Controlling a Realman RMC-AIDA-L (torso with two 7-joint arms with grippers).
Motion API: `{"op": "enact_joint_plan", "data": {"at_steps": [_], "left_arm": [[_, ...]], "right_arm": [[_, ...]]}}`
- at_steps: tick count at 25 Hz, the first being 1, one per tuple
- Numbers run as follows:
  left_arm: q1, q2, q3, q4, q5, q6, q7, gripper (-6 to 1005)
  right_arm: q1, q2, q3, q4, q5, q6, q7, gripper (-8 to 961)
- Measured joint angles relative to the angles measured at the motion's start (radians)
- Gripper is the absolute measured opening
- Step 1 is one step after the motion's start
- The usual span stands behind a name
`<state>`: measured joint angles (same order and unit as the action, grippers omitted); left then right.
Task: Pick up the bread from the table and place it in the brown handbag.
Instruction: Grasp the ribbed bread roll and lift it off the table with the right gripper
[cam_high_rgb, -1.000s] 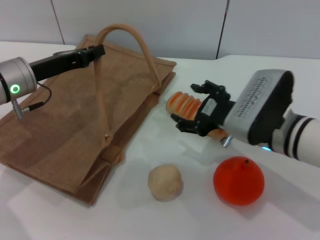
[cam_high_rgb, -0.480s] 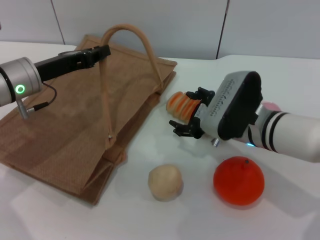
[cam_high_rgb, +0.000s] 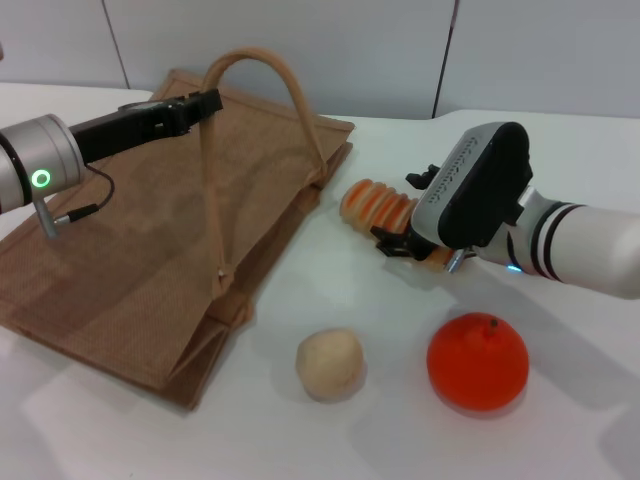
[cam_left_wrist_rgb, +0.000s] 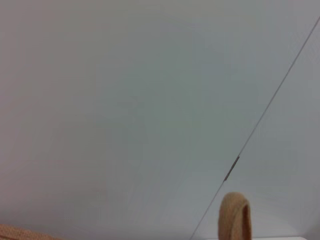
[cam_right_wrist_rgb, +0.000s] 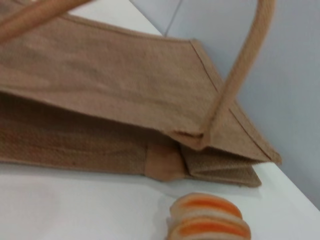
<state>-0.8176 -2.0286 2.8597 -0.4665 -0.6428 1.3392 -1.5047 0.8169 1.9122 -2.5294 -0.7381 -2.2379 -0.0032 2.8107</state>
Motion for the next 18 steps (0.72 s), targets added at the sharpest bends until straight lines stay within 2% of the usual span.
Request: {"op": "enact_joint_plan", "data": {"at_steps": [8, 18], "left_arm": [[-0.001, 0.001, 0.000, 0.000, 0.000, 0.000, -0.001, 121], [-0.002, 0.002, 0.001, 0.012, 0.000, 0.000, 0.000, 121]], "right_arm": [[0.023, 0.015, 0.019, 0.047, -0.002, -0.064, -0.001, 826], [0.028, 0.023, 0.023, 0.059, -0.001, -0.073, -0.001, 823]]}}
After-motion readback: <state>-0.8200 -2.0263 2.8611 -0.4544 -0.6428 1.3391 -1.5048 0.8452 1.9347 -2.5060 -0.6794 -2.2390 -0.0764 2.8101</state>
